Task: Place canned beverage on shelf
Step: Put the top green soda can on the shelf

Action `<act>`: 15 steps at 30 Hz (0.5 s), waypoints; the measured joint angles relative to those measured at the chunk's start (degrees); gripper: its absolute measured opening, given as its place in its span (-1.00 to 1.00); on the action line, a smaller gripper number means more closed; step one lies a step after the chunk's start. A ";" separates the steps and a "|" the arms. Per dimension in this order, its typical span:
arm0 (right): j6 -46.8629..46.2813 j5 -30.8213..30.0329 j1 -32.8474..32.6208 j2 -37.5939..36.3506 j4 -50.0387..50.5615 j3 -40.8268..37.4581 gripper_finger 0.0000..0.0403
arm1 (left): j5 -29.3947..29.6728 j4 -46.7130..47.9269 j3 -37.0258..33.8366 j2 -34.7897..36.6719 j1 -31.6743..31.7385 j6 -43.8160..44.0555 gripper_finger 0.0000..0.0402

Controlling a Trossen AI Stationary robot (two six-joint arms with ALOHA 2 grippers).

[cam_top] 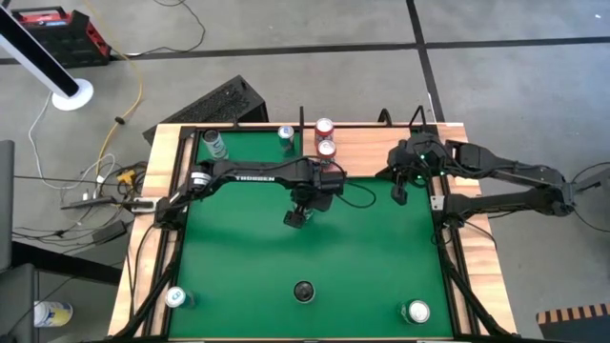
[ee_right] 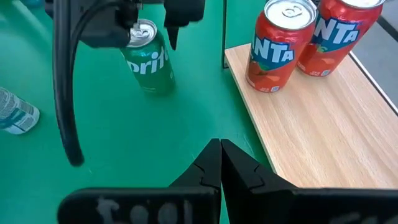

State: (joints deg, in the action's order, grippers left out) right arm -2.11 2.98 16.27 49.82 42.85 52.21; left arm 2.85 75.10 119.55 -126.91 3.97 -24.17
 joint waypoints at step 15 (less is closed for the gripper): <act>-2.62 -0.02 -2.00 1.48 -2.82 0.00 -0.87 | 10.17 13.47 7.47 8.55 2.58 10.72 0.90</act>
State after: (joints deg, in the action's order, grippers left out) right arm -4.72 2.96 14.27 51.30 40.03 52.21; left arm 13.02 88.57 127.03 -118.36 6.55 -13.46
